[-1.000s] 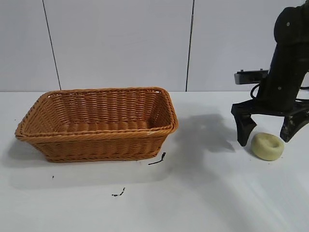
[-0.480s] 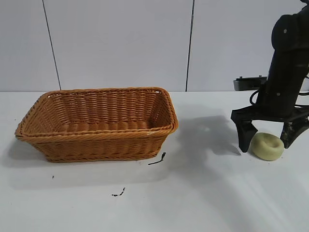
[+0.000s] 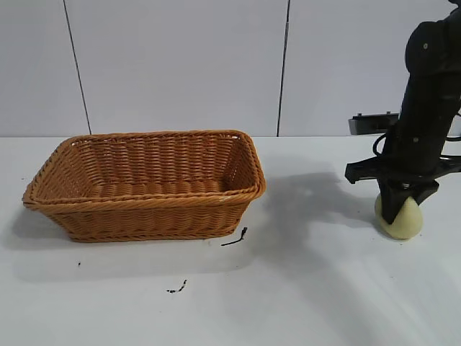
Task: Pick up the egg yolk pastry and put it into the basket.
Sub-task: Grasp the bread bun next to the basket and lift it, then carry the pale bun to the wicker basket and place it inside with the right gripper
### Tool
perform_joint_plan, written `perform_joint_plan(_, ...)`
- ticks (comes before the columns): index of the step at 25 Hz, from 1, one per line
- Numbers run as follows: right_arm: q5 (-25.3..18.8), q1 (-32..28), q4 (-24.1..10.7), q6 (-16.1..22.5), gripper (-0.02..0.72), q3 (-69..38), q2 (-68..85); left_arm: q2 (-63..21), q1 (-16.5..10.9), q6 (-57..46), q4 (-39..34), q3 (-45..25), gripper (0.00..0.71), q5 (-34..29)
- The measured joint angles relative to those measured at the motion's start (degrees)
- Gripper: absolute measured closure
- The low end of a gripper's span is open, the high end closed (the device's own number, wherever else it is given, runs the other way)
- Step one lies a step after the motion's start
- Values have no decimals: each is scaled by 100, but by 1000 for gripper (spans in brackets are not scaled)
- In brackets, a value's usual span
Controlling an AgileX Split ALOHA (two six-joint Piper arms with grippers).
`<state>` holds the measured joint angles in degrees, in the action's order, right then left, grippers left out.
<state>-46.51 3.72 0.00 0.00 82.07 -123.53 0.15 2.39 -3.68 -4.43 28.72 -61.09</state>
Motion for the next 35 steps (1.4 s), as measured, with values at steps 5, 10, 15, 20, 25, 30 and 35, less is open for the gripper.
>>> perform_joint_plan(5, -187, 0, 0, -112, 643, 197, 302, 0, 0, 0, 0, 0, 14, 0)
perform_joint_plan(10, -722, 21, -35, -182, 643, 1021, 905, 0, 0, 0, 0, 0, 14, 0)
perform_joint_plan(15, -1475, 295, -56, -190, 643, 2066, 1032, 0, 0, 0, 0, 0, 14, 0)
perform_joint_plan(20, -1536, 872, -56, -182, 643, 2596, 1032, 0, 0, 0, 0, 0, 14, 0)
perform_joint_plan(25, -1485, 1510, -56, 0, 643, 2704, 1032, 0, 0, 0, 0, 0, 14, 0)
perform_joint_plan(30, -1145, 2204, -36, 36, 643, 2704, 1018, 0, 0, 0, 0, 0, 14, 0)
perform_joint_plan(35, -604, 2879, 0, 124, 643, 2704, 939, 0, 0, 0, 0, 0, 14, 0)
